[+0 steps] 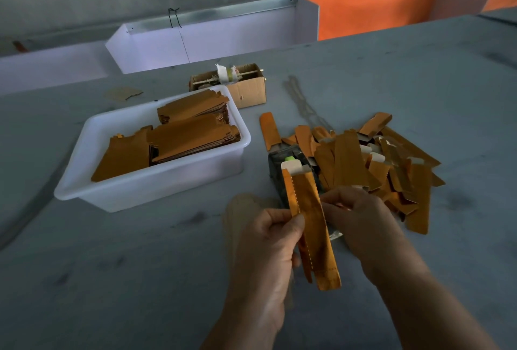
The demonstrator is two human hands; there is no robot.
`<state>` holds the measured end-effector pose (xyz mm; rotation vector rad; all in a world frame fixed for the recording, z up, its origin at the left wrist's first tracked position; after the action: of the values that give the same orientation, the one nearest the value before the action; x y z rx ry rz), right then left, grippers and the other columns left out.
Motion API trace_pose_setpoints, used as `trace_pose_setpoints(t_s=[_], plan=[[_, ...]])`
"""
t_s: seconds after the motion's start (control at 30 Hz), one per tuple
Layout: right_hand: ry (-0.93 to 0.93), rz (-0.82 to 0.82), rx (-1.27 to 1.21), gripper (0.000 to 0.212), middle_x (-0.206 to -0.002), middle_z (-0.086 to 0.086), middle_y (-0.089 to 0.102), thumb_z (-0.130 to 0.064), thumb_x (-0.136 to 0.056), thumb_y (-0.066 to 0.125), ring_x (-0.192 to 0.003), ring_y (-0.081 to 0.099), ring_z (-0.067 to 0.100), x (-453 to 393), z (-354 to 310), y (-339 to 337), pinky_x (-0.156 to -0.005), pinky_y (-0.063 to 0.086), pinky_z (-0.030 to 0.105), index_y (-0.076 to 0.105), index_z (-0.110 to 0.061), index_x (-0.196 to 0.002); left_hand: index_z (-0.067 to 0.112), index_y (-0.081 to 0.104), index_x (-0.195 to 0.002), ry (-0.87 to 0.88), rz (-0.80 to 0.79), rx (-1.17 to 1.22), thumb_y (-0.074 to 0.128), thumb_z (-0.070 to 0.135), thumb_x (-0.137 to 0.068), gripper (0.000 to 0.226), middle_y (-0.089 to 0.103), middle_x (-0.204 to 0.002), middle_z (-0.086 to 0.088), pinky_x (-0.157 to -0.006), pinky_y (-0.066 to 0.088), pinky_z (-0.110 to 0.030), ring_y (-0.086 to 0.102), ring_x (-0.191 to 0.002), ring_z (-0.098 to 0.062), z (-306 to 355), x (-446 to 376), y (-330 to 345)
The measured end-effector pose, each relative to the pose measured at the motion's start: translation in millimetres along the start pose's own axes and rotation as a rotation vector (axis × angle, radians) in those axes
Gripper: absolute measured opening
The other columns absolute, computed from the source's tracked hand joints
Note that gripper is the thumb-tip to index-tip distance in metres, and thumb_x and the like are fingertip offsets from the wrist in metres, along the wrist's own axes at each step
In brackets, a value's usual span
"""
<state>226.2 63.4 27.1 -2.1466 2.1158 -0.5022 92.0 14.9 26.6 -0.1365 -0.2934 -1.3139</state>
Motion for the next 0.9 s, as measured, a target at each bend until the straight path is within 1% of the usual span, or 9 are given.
trace_pose_setpoints(t_s=[0.07,0.13,0.23,0.3,0.47,0.57,0.7,0.83,0.9], plan=[[0.077,0.002,-0.237,0.012,-0.075,-0.002,0.069,-0.019,-0.087,0.061,-0.077,0.065,0.009,4.6,4.9,0.4,-0.066,0.049,0.02,0.069,-0.014,-0.08,0.009,0.066,-0.079,0.003,-0.002,0.001,0.063,0.013,-0.09,0.012,0.062,-0.057,0.004,-0.04,0.037,-0.013,0.046,-0.041,-0.001,0.0,0.1,0.7],[0.098,0.035,-0.27,0.011,-0.092,-0.002,0.068,-0.019,-0.086,0.062,-0.092,0.061,0.015,7.0,9.5,-2.6,-0.08,0.047,0.03,0.069,-0.013,-0.08,0.01,0.066,-0.078,-0.008,0.0,0.005,0.064,0.013,-0.089,0.012,0.062,-0.058,0.002,-0.041,0.037,-0.014,0.046,-0.042,-0.002,-2.0,-1.3,-0.4],[0.034,0.112,-0.094,0.009,-0.109,-0.011,0.058,-0.019,-0.085,0.065,-0.091,0.052,0.001,11.2,11.8,-6.5,-0.07,0.038,0.02,0.066,-0.016,-0.076,0.011,0.066,-0.079,-0.046,0.013,-0.004,0.063,0.013,-0.09,0.012,0.059,-0.054,0.005,-0.042,0.037,-0.013,0.045,-0.041,-0.002,-8.3,-4.1,-4.7],[-0.038,0.14,0.04,0.012,-0.113,-0.01,0.054,-0.02,-0.084,0.065,-0.088,0.048,-0.003,14.4,9.7,-7.5,-0.067,0.035,0.015,0.063,-0.019,-0.073,0.011,0.066,-0.078,-0.077,0.03,0.009,0.062,0.012,-0.09,0.012,0.059,-0.056,0.003,-0.042,0.038,-0.014,0.047,-0.043,-0.003,-13.0,-3.5,-8.4],[-0.149,0.17,0.23,0.015,-0.118,-0.004,0.054,-0.017,-0.085,0.065,-0.1,0.053,0.01,16.4,8.8,-5.6,-0.078,0.043,0.02,0.061,-0.019,-0.07,0.011,0.064,-0.075,-0.013,0.023,0.072,0.064,0.01,-0.088,0.013,0.059,-0.058,-0.001,-0.042,0.04,-0.015,0.05,-0.046,-0.006,-8.1,-5.2,-8.3],[-0.156,0.17,0.277,0.016,-0.117,-0.006,0.053,-0.018,-0.085,0.066,-0.099,0.052,0.007,18.1,11.1,-3.6,-0.07,0.038,0.011,0.06,-0.021,-0.07,0.01,0.062,-0.077,0.061,-0.046,0.025,0.063,0.008,-0.088,0.012,0.058,-0.054,0.004,-0.041,0.037,-0.014,0.048,-0.042,-0.002,1.5,-6.9,-0.3],[-0.176,0.202,0.303,0.016,-0.115,-0.004,0.055,-0.019,-0.084,0.066,-0.098,0.054,0.01,20.8,15.1,-1.3,-0.068,0.037,0.008,0.06,-0.022,-0.07,0.012,0.064,-0.084,0.041,-0.12,-0.079,0.063,0.014,-0.09,0.006,0.064,-0.058,0.008,-0.046,0.042,-0.012,0.055,-0.048,0.002,2.8,-9.9,6.3],[-0.179,0.234,0.208,0.023,-0.115,-0.008,0.053,-0.017,-0.084,0.066,-0.101,0.054,0.008,24.7,19.7,0.6,-0.071,0.038,0.009,0.057,-0.029,-0.067,0.015,0.065,-0.087,0.028,-0.118,-0.184,0.064,0.02,-0.09,0.006,0.067,-0.063,0.007,-0.052,0.049,-0.015,0.061,-0.055,-0.001,-1.3,-11.9,4.9],[-0.19,0.235,0.185,0.021,-0.114,-0.012,0.051,-0.018,-0.084,0.066,-0.098,0.053,0.004,25.9,20.5,1.3,-0.068,0.037,0.008,0.058,-0.03,-0.068,0.013,0.065,-0.084,0.063,-0.077,-0.17,0.065,0.017,-0.089,0.006,0.065,-0.06,0.007,-0.049,0.046,-0.013,0.059,-0.052,0.0,-1.8,-10.8,3.9]])
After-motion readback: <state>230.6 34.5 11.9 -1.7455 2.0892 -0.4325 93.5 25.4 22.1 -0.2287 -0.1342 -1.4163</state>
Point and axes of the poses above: each hand's wrist, its own x-axis away from the middle knuckle, its own y-axis out of the palm, z = x × y, the point moved 4 cm from there along -x, towards the middle knuckle
